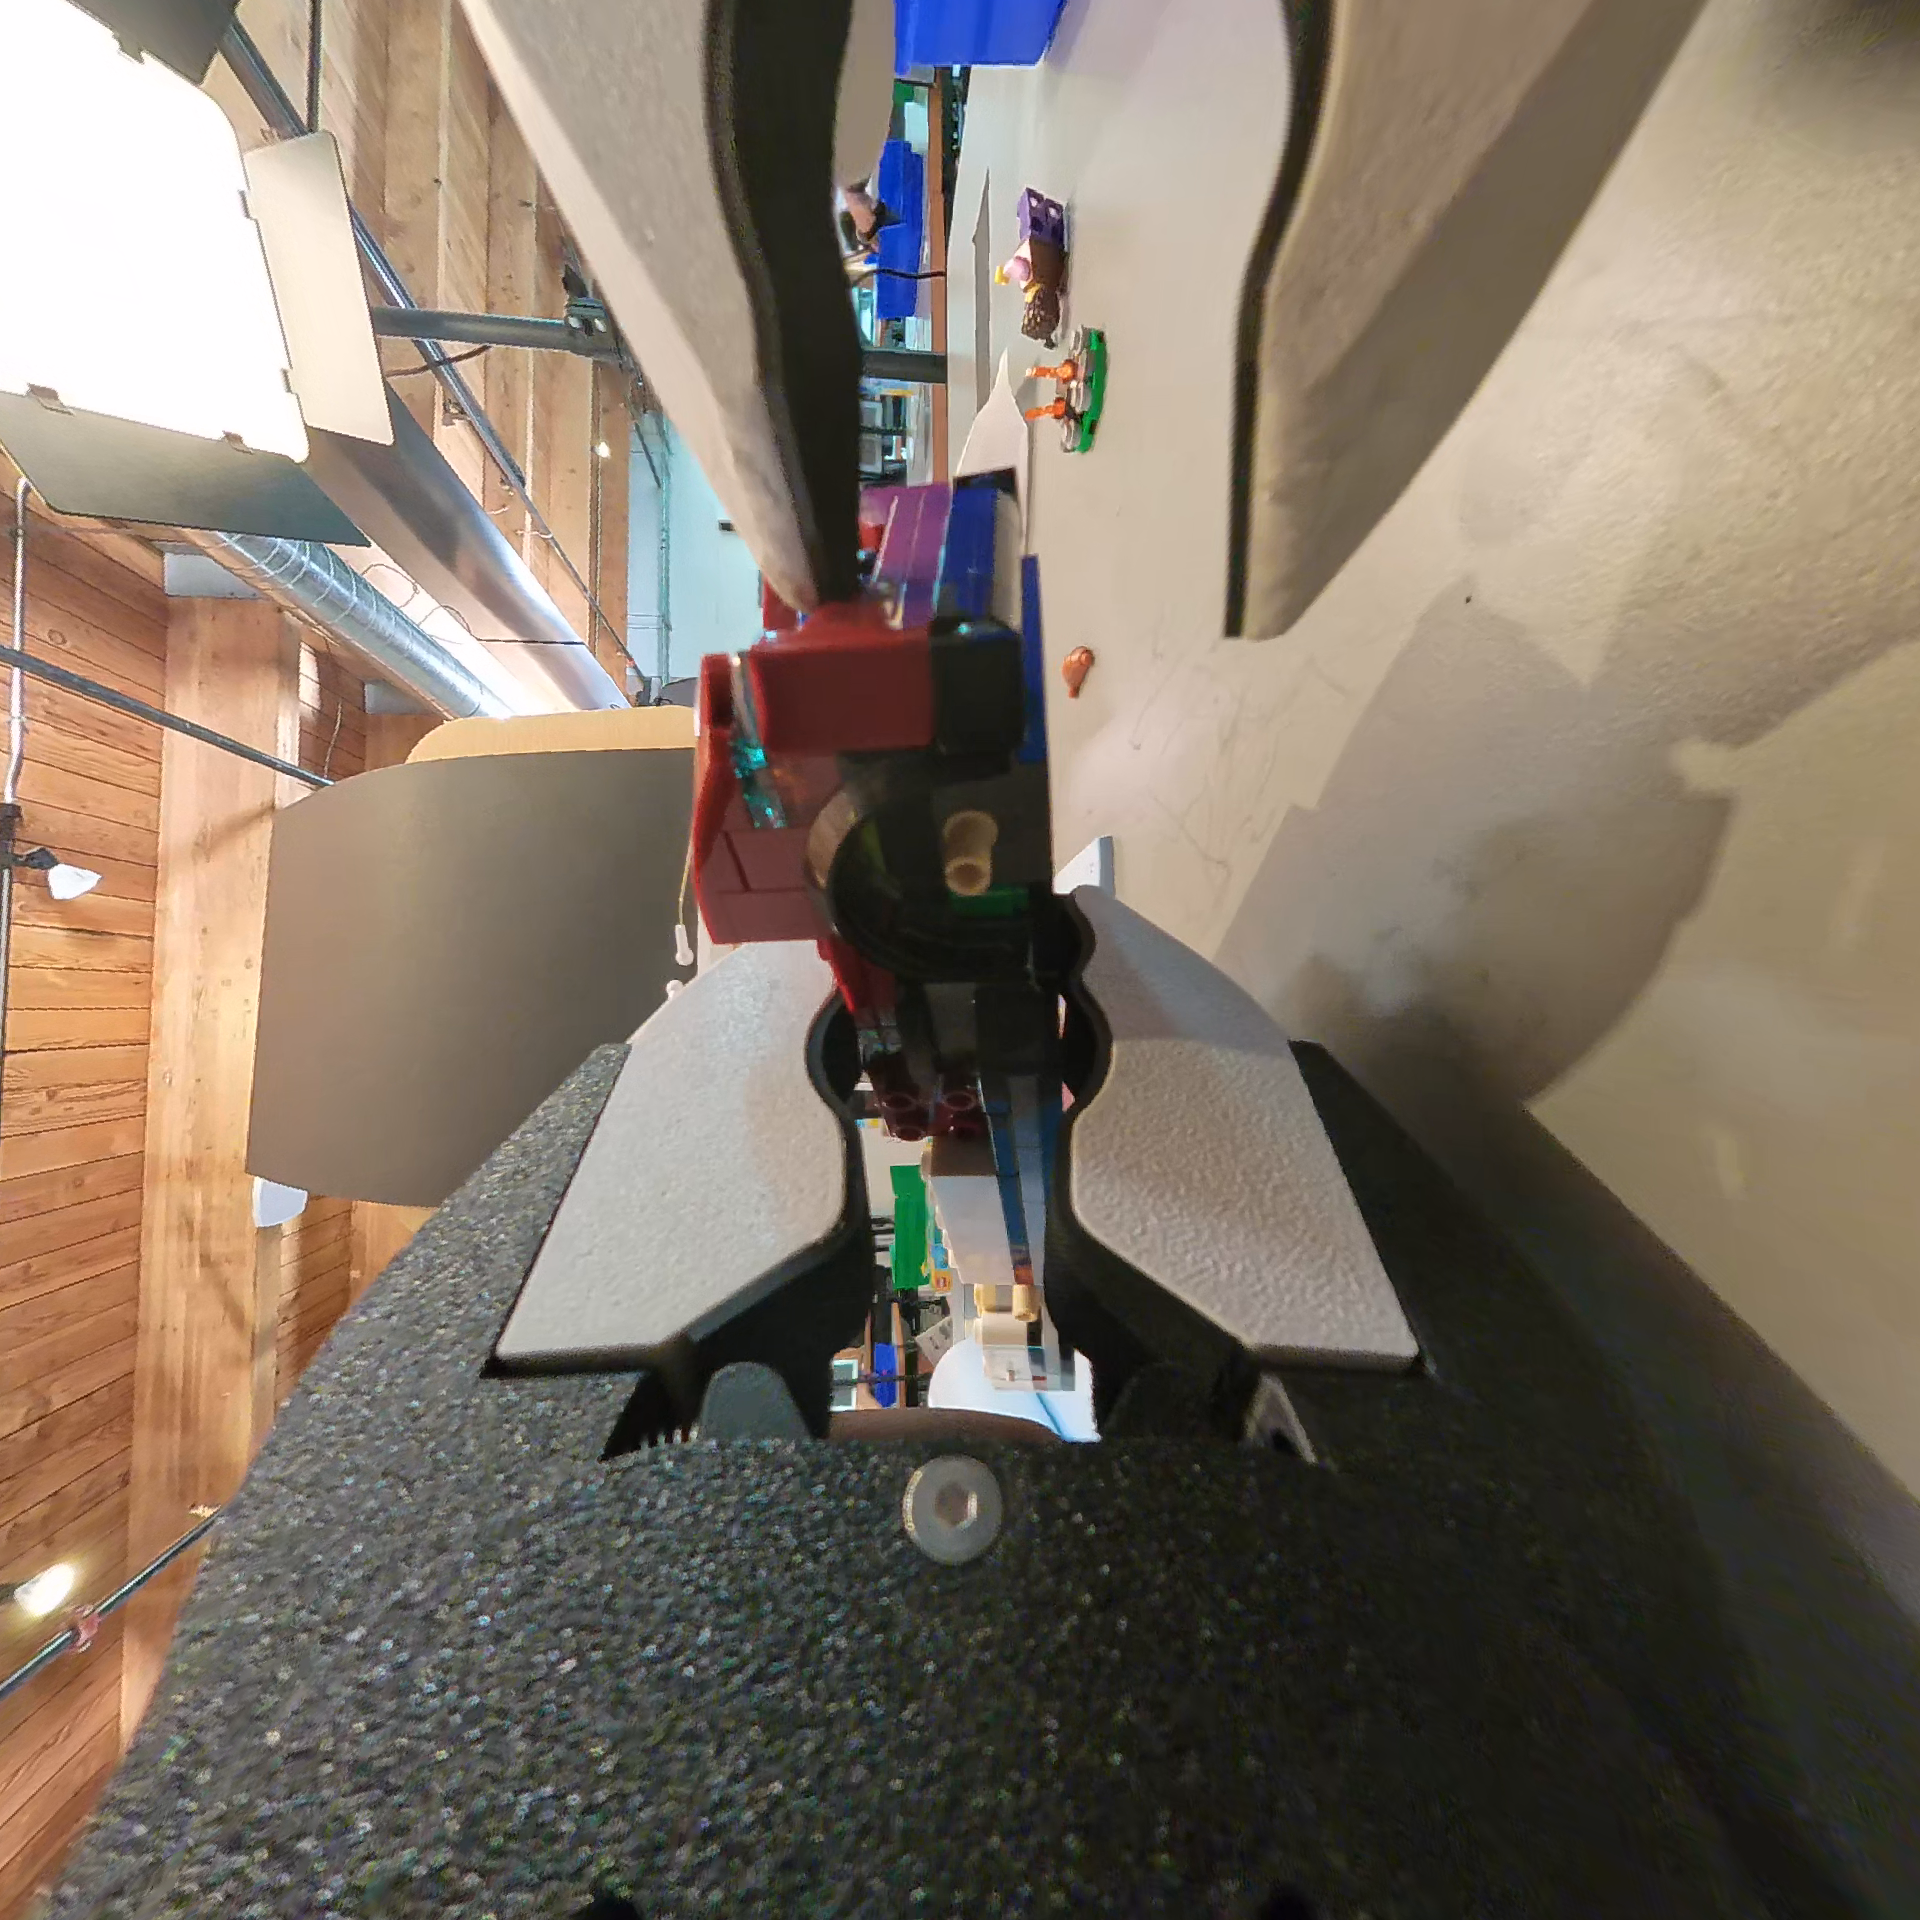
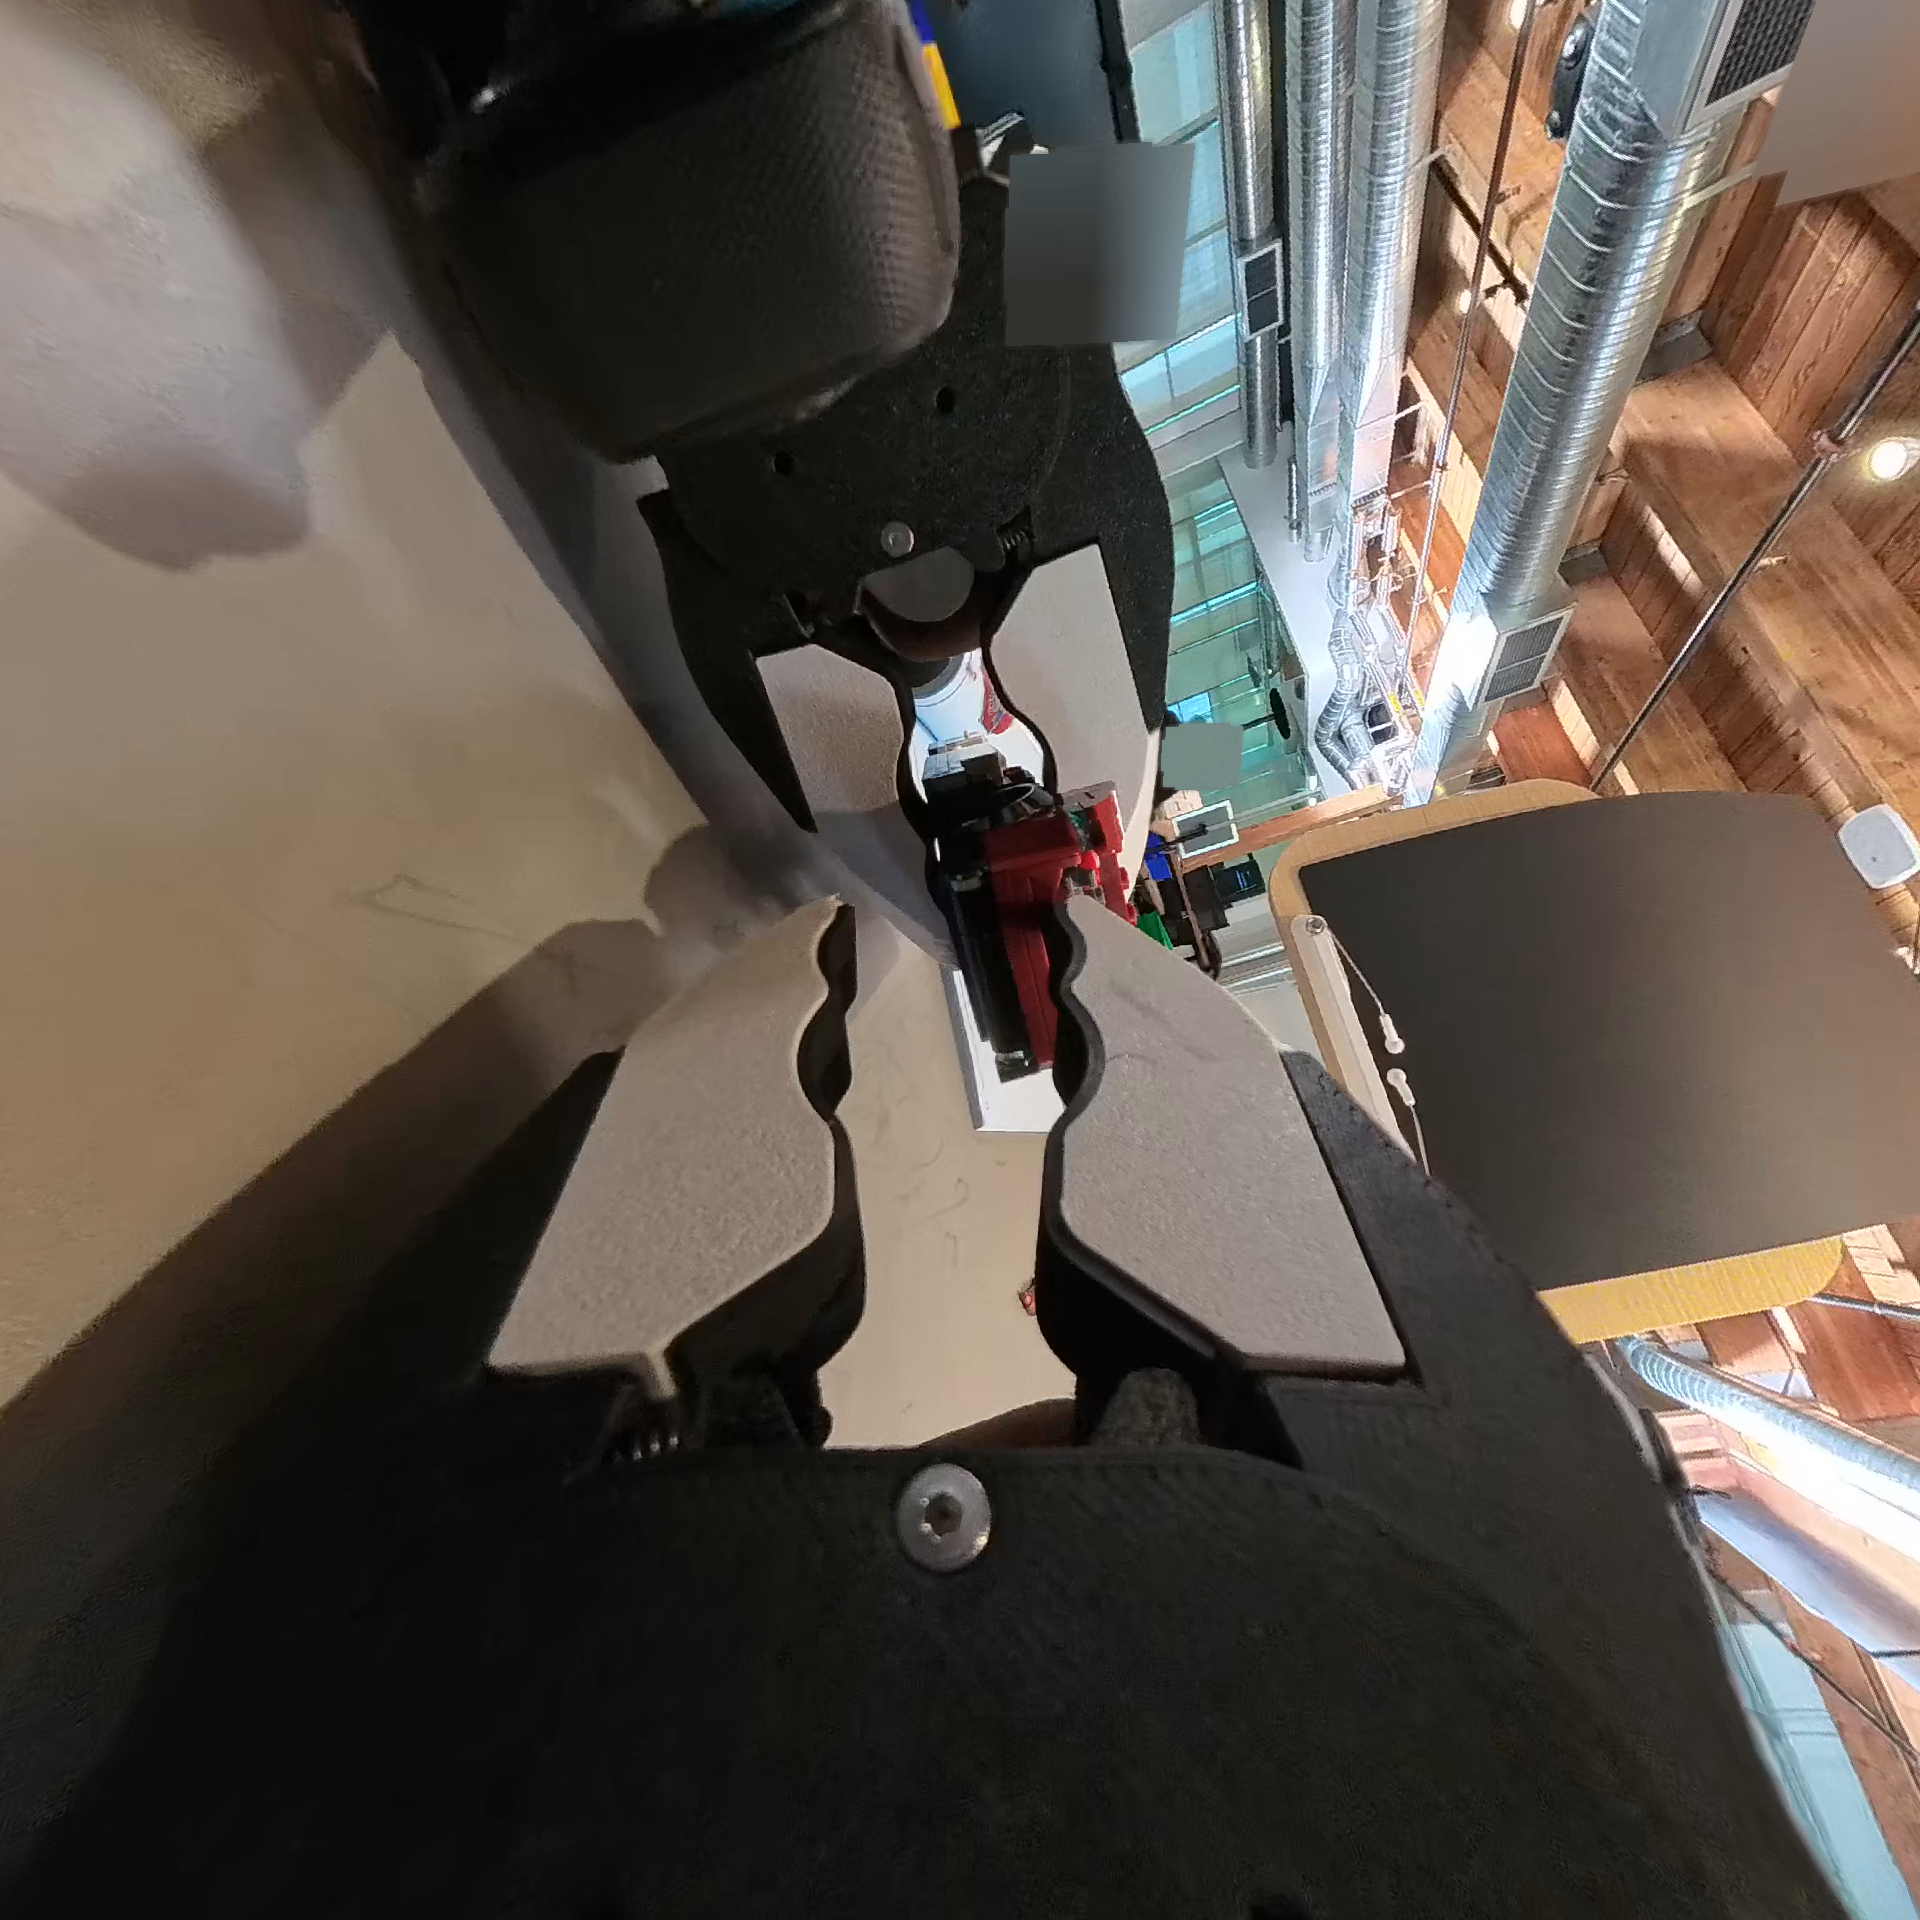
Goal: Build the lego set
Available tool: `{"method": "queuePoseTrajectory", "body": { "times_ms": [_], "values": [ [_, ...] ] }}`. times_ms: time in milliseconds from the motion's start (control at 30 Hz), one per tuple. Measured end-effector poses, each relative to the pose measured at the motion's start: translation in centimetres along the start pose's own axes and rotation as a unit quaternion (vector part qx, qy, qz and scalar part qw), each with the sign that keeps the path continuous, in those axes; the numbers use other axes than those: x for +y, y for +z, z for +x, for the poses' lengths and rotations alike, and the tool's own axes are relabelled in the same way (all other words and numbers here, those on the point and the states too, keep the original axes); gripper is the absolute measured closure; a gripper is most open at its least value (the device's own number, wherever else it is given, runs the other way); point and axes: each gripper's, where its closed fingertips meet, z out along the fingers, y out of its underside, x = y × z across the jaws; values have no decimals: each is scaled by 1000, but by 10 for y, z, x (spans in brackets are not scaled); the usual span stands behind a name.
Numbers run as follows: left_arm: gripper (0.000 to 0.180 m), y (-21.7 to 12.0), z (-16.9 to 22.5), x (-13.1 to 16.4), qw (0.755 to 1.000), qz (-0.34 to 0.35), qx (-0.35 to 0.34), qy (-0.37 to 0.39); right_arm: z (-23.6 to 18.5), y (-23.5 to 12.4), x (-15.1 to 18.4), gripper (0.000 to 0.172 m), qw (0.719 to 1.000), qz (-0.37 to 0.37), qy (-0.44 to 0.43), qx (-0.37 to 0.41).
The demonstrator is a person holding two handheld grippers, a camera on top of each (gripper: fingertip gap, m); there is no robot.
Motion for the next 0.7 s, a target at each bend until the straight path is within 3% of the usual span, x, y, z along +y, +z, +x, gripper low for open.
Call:
{"method": "queuePoseTrajectory", "body": {
  "times_ms": [267,400,700],
  "values": [
    [145,-5,-7,-13,1000,15,-21,0,11,-8,-11,137,999,-24,-17,39],
    [145,-9,-12,-14,999,22,-35,8,18,-19,1,138,994,-85,-4,66],
    [145,-14,-9,-30,997,49,-37,35,29,-87,9,139,974,-183,42,128]
  ]
}}
